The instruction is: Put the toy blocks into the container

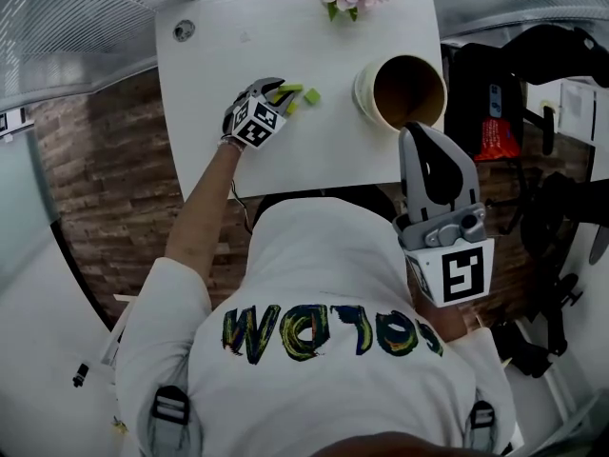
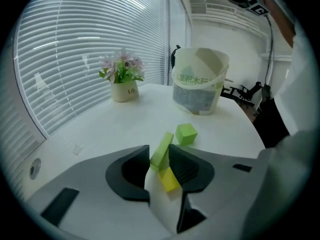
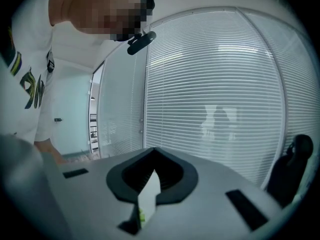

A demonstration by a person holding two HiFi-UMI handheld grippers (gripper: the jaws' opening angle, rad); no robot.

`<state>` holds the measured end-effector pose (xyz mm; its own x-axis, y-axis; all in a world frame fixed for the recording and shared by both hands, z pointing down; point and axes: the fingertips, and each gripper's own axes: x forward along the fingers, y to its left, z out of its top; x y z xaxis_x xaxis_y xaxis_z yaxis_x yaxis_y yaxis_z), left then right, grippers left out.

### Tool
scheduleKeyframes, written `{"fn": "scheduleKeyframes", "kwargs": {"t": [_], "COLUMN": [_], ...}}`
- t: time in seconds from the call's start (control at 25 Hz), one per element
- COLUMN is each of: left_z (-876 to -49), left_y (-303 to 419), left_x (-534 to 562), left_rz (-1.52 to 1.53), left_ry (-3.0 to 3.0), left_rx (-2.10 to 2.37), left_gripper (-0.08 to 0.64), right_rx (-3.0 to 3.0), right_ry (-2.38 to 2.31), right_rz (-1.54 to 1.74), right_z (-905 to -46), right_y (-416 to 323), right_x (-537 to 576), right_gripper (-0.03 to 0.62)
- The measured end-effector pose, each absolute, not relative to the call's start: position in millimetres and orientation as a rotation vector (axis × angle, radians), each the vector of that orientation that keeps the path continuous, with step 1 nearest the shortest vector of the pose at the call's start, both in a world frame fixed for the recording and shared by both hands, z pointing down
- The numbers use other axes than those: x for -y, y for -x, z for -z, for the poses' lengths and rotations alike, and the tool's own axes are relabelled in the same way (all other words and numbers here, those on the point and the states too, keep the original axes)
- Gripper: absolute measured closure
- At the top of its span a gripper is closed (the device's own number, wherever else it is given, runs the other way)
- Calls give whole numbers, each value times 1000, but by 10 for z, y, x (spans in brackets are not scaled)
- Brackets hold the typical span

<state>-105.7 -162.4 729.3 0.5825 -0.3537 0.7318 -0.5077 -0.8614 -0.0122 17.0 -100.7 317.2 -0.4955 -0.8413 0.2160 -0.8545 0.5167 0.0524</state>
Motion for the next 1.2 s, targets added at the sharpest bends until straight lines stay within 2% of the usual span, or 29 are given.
{"fn": "scheduleKeyframes", "kwargs": {"t": [0.32, 0.6, 1.2], "left_z": [-7314, -7234, -5747], "left_y": [1070, 1106, 1360], "left_x": [1667, 1687, 1557], "left_rz": [-1198, -1154, -659], "left_ry": [-2619, -2603, -2493], "left_rx": [738, 805, 1252], "left_gripper": [476, 483, 483], "right_rx": [2550, 2563, 2609], "right_ry": [-1439, -1423, -1376], "right_rz": [-103, -89, -28], "right_z": [-3219, -3205, -3125], "right_y": [-196, -200, -224], "right_x": [1024, 1019, 920], "right_gripper": [584, 584, 584]}}
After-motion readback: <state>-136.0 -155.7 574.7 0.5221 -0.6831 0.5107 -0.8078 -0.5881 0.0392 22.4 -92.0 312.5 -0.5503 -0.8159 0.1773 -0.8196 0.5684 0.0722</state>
